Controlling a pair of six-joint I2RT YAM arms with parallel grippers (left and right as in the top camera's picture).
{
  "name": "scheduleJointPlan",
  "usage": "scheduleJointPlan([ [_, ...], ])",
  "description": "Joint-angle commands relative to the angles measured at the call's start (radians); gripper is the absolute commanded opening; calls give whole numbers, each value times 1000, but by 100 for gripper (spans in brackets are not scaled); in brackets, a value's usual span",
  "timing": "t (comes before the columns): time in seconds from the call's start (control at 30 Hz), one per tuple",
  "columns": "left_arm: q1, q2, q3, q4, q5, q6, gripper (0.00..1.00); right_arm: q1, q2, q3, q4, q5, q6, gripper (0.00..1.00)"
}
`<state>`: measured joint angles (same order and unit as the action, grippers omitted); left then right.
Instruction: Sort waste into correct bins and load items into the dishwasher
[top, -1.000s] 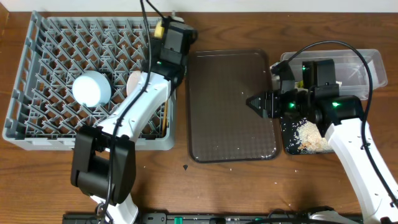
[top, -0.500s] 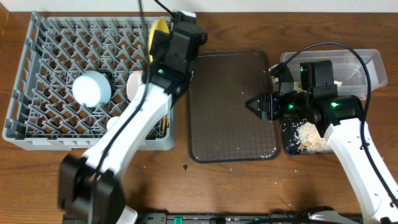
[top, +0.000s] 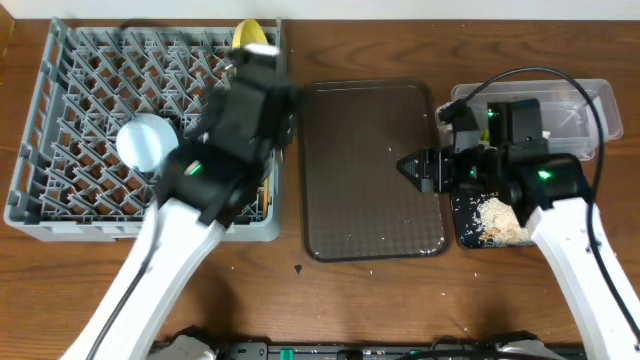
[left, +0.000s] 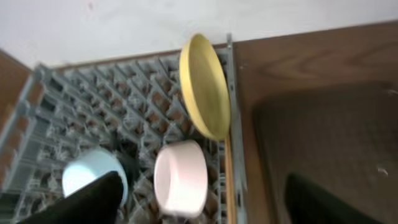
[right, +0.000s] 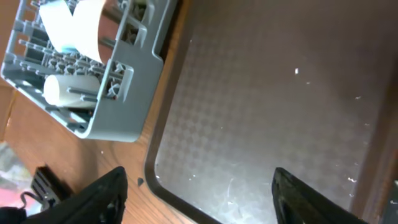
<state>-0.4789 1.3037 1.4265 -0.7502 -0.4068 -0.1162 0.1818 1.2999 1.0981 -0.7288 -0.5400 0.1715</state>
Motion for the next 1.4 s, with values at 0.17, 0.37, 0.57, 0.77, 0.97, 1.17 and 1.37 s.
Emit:
scheduleJointPlan([
  [0.17, 0, -278, 21, -207, 85, -77, 90, 9, -293, 48, 65, 46, -12, 99],
  [0.37, 0, -346, 21, -214, 85, -77, 93, 9, -375, 48, 53, 35, -8, 99],
  [0.57, 0, -349, 21, -214, 85, -77, 93, 9, -385, 48, 28, 35, -8, 99],
  [0.77, 0, -344, 21, -215, 85, -77, 94, 1, -394, 48, 43, 91, -22, 99],
  [0.97, 0, -344, 21, -215, 85, -77, 94, 1, -503, 2, 97, 134, -235, 99],
  [1.17, 0, -344, 21, -214, 85, -77, 94, -26, -711, -209, 141, 196, -301, 99],
  [1.37, 0, -344, 21, -214, 85, -77, 94, -116, -938, -499, 231, 200, -301, 99],
])
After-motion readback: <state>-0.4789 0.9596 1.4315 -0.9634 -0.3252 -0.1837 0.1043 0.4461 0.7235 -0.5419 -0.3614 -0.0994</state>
